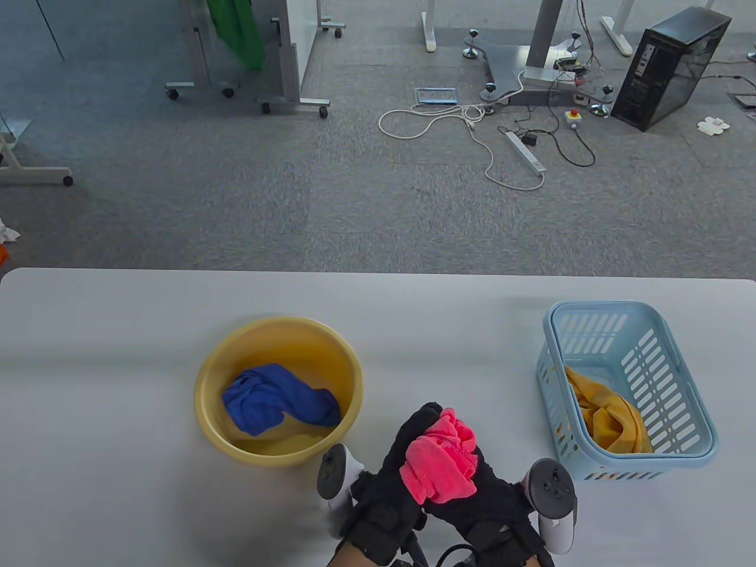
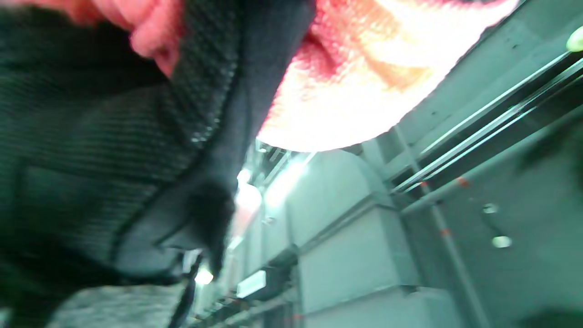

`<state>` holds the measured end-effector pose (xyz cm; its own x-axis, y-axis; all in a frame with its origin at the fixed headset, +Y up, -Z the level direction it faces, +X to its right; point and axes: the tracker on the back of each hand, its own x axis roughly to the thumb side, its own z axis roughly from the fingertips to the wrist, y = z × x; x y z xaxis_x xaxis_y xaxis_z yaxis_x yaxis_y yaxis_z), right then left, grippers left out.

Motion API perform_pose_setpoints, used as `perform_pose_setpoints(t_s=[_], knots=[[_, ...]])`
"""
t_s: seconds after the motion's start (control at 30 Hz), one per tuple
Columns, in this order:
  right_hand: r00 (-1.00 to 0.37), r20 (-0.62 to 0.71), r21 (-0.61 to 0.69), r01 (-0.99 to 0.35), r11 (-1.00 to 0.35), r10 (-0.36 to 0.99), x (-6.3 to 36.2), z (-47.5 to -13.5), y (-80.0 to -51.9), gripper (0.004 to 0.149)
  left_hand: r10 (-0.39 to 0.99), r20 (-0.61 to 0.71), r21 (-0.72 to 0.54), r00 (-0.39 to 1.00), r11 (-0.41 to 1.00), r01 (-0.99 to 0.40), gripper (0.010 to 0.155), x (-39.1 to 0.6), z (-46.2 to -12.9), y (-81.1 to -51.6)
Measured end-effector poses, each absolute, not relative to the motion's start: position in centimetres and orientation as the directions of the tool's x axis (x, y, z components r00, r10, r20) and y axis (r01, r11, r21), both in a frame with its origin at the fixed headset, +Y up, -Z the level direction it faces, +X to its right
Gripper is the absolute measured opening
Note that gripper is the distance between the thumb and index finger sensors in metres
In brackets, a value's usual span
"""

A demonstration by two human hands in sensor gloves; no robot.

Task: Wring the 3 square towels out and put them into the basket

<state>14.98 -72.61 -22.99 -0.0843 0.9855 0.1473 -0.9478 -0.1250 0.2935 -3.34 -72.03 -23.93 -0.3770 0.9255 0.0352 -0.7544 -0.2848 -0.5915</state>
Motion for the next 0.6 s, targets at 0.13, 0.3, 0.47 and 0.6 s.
perform_pose_setpoints(t_s=[0.13, 0.3, 0.47, 0.6], knots=[[-0.039, 0.189, 0.278, -0.956, -0.092, 0.981, 15.4, -23.0, -72.1, 0.101, 0.952, 0.124, -0.550, -0.281, -0.170, -0.818, 0.067, -4.2, -24.3, -72.2], [-0.120, 0.216, 0.231, -0.958, -0.170, 0.969, 15.9, -22.9, -71.5, 0.093, 0.905, -0.023, -0.592, -0.424, -0.354, -0.724, 0.067, -4.0, -24.8, -73.7], [-0.200, 0.225, 0.145, -0.961, -0.236, 0.954, 17.1, -22.7, -70.9, 0.089, 0.958, -0.014, -0.559, -0.287, -0.246, -0.792, 0.072, -4.8, -25.2, -74.0], [-0.279, 0.227, 0.045, -0.954, -0.297, 0.933, 18.1, -22.4, -70.3, 0.088, 0.974, -0.044, -0.546, -0.220, -0.208, -0.811, 0.077, -5.5, -25.5, -73.9]])
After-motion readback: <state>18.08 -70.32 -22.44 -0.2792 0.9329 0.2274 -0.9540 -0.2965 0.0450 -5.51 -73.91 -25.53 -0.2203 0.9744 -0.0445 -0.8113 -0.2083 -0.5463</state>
